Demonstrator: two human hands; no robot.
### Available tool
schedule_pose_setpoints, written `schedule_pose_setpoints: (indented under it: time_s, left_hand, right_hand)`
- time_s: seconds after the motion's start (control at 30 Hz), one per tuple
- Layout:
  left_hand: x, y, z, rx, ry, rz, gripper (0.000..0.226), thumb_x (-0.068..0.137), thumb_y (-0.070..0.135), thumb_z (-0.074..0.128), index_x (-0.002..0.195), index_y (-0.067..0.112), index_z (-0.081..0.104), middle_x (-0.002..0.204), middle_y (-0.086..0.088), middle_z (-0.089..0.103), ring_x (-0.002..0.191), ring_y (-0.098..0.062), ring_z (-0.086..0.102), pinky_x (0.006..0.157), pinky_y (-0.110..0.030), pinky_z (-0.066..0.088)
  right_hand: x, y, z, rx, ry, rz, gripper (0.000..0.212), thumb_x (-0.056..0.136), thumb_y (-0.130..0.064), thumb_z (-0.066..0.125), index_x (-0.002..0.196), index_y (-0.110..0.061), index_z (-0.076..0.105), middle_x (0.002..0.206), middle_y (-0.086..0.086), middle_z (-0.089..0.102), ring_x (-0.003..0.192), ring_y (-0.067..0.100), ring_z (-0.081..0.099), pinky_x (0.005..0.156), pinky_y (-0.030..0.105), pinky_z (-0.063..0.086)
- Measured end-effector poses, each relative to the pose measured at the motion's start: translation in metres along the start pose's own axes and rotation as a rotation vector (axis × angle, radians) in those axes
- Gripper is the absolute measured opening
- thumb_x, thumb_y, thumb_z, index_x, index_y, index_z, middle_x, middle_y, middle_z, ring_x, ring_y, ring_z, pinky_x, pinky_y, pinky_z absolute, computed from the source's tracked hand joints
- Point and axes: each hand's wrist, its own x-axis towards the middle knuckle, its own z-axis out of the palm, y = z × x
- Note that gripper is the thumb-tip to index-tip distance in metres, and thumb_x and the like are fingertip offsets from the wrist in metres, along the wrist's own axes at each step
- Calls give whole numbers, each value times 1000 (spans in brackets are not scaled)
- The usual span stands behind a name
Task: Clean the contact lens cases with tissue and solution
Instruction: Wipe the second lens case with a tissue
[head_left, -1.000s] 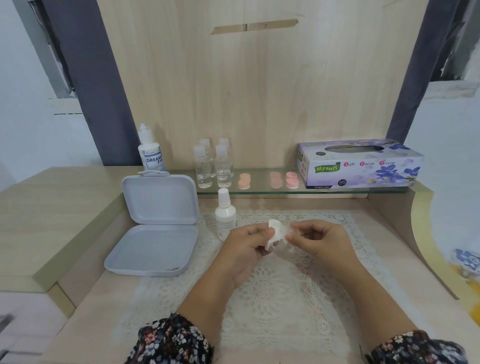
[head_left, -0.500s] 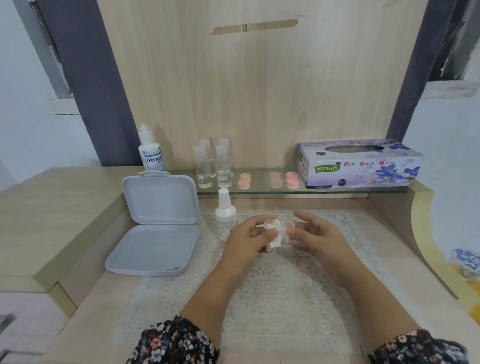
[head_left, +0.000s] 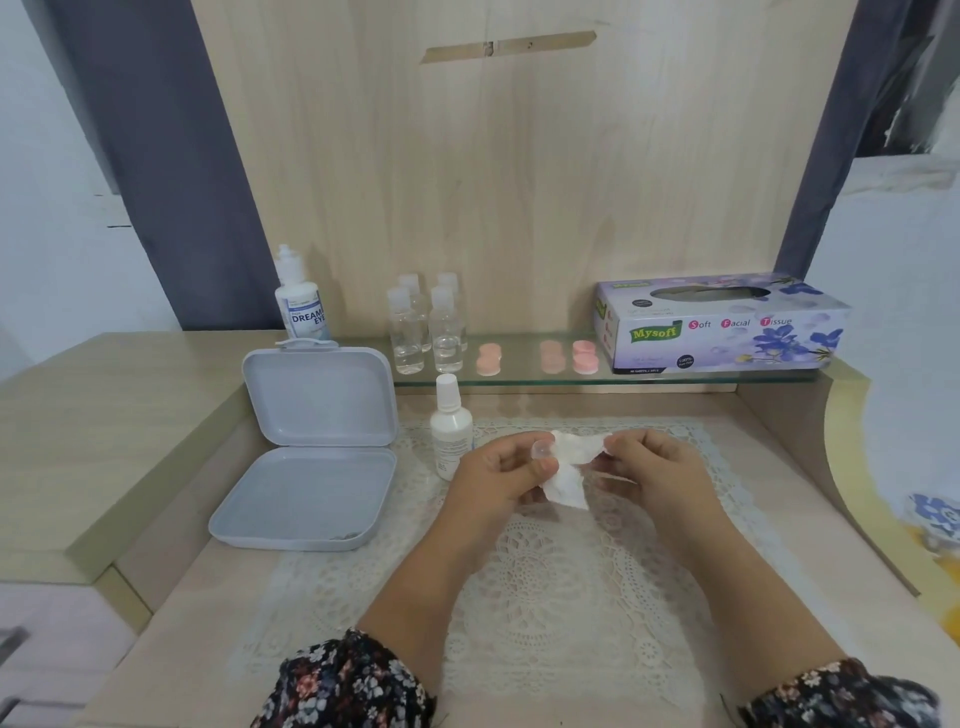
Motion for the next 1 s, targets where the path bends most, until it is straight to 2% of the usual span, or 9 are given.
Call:
schedule_pose_setpoints:
  time_s: [0.1, 0.27, 0.4, 0.5, 0.6, 0.7, 0.8, 0.9, 1.0]
  left_hand:
    - [0, 0, -1, -6, -24, -8, 25, 89, 3, 64, 114, 4, 67, 104, -13, 72, 88, -23, 70, 72, -30, 57]
    - [1, 0, -6, 83, -36, 20, 23, 89, 4, 64, 111, 7, 69, 101, -10, 73, 88, -19, 69, 78, -27, 55]
    - [0, 0, -7, 101, -55, 19, 23, 90, 5, 63, 112, 5, 68, 99, -12, 71, 86, -19, 67, 79, -28, 55]
    - [0, 0, -5, 117, -87, 18, 19, 90, 4, 62, 107, 6, 70, 96, -8, 71, 83, -17, 67, 77, -28, 55]
    - [0, -1, -3, 129, -77, 31, 19, 90, 3, 61, 108, 6, 69, 97, -11, 70, 84, -18, 67, 79, -29, 56]
    - [0, -1, -1, 158, -30, 64, 22, 90, 1, 61, 110, 7, 69, 98, -12, 71, 81, -16, 67, 76, -26, 56]
    - [-1, -1, 0, 189, 7, 117, 23, 89, 3, 62, 109, 11, 70, 103, -12, 71, 83, -16, 65, 79, -26, 56]
    - [-1, -2, -1, 212, 36, 143, 24, 89, 4, 63, 110, 13, 70, 100, -8, 71, 82, -11, 63, 81, -25, 54]
    - [0, -2, 0, 179, 45, 142, 25, 89, 3, 62, 109, 14, 70, 101, -9, 71, 84, -14, 65, 81, -26, 55]
  right_hand:
    - [1, 0, -1, -73, 6, -112, 12, 90, -6, 61, 80, -4, 68, 81, 10, 73, 75, 20, 69, 71, 31, 56]
    - [-1, -6, 1, -282, -100, -205, 18, 91, -5, 58, 84, -14, 73, 79, -3, 74, 73, 9, 67, 68, 18, 54]
    - [2, -23, -1, -521, -266, -228, 25, 86, -1, 66, 99, -22, 69, 80, -2, 75, 83, 15, 70, 82, 27, 55]
    - [3, -36, 4, -795, -363, -276, 34, 81, 1, 69, 100, -27, 66, 76, -6, 74, 78, 8, 68, 79, 24, 55]
    - [6, -40, 12, -1008, -346, -355, 35, 79, 0, 67, 97, -30, 64, 73, -8, 70, 71, 3, 64, 75, 26, 55]
    - [5, -38, 18, -1025, -248, -335, 32, 78, 1, 61, 99, -23, 65, 75, -6, 68, 70, 6, 62, 64, 23, 53]
    - [6, -32, 23, -959, -118, -294, 27, 78, -1, 62, 98, -19, 65, 78, -3, 68, 70, 8, 62, 54, 17, 45]
    - [7, -26, 22, -813, -12, -213, 20, 79, -5, 67, 96, -15, 68, 77, 1, 69, 68, 15, 65, 55, 20, 47]
    - [6, -18, 17, -610, 4, -183, 9, 78, -6, 73, 82, -14, 74, 73, 2, 71, 70, 22, 69, 66, 30, 56]
